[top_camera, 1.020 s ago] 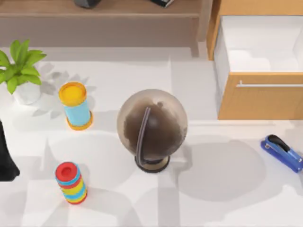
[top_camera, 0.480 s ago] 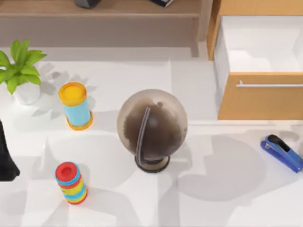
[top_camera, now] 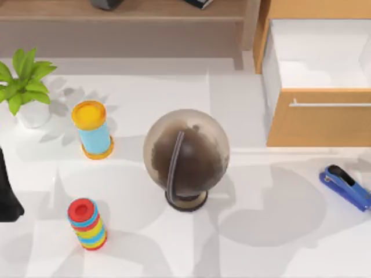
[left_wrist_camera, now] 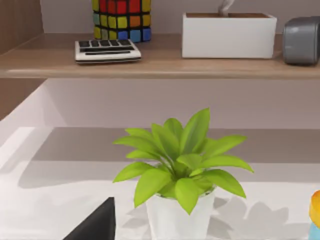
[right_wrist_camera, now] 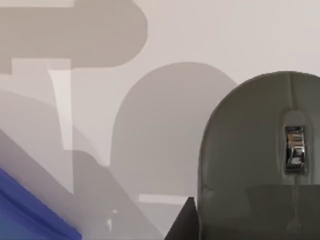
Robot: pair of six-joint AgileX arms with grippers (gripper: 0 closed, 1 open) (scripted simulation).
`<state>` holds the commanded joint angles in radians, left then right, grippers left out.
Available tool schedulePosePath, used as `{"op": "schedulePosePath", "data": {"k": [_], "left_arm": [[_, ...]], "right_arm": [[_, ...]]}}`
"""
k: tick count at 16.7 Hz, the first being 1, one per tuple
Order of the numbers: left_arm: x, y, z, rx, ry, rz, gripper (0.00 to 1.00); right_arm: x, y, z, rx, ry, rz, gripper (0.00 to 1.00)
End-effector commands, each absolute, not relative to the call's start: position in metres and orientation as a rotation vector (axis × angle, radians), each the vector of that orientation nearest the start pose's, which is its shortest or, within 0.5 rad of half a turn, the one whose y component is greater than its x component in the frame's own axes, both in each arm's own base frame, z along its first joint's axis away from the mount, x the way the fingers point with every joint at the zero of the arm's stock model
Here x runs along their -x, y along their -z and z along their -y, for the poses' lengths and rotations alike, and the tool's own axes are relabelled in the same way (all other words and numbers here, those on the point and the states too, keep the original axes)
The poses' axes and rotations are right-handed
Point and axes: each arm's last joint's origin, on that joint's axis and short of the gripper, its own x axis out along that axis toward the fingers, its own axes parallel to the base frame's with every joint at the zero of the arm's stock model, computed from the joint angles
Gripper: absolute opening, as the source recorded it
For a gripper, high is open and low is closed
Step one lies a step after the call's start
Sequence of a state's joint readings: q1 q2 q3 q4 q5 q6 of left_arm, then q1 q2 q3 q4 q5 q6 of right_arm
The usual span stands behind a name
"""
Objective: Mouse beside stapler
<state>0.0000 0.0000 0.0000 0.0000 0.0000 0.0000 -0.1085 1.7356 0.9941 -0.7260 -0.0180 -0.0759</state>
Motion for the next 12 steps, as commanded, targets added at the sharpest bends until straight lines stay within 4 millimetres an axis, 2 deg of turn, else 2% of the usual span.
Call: {"op": "schedulePosePath", "data": {"k": [12], "left_arm": [[-0.1057,-0.16,0.0012,0.0,0.0,0.0,1.0]], "right_arm": [[-0.2989,-0.1403,0.0305,-0.028,0.014,-1.466,0.98]]}}
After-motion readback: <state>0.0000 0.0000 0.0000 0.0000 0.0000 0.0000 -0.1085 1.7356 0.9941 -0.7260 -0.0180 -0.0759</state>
